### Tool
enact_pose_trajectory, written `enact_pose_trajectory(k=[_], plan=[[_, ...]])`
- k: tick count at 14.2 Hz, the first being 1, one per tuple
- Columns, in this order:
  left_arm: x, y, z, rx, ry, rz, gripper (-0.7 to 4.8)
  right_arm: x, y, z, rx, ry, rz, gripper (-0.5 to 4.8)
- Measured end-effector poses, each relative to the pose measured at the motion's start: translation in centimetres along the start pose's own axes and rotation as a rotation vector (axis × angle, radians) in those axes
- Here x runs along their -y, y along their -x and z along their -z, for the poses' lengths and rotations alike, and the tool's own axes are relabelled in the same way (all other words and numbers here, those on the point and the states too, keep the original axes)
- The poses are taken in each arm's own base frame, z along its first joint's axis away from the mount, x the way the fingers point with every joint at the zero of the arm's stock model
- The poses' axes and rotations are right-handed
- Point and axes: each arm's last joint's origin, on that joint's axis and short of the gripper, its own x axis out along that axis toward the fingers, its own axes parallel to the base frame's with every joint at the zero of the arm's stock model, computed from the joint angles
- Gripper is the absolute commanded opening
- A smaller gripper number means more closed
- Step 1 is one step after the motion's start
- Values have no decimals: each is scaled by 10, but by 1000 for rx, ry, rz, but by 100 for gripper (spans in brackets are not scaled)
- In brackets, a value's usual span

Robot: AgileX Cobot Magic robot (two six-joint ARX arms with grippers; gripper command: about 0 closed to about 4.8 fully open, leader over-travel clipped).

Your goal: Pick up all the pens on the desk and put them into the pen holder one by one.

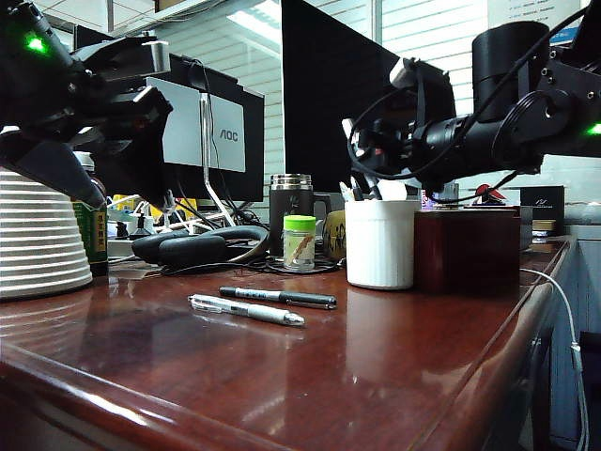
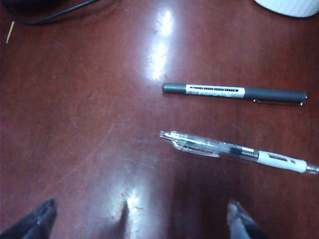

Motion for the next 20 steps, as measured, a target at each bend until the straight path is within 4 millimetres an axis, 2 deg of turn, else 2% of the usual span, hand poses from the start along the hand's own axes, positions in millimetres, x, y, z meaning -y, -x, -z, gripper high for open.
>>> enact_pose_trajectory(k=[3, 5, 12, 13, 15, 16, 17, 18, 20], plan=[[0, 0, 0, 0, 0, 0, 479, -1, 0, 1, -8, 2, -23, 182], [0, 0, 0, -1, 0, 0, 479, -1, 0, 0, -5, 3, -24, 246], [0, 0, 3, -27, -3, 2, 479, -2, 1, -3, -3, 4, -42, 248], [0, 0, 0, -3, -4, 2, 479, -5, 5, -14, 12, 10, -63, 248], [2, 1, -5, 43, -1, 74, 479, -17, 20, -57, 89, 39, -118, 248], [3, 0, -5, 41, 8, 115, 479, -25, 32, -79, 77, 61, -149, 248], [4, -2, -4, 28, 37, 133, 479, -32, 41, -91, 22, 89, -193, 249], [4, -2, -3, 15, 65, 135, 479, -39, 43, -96, -69, 114, -240, 248], [4, -2, 0, -18, 82, 147, 479, -62, 37, -90, -361, 231, -349, 248]])
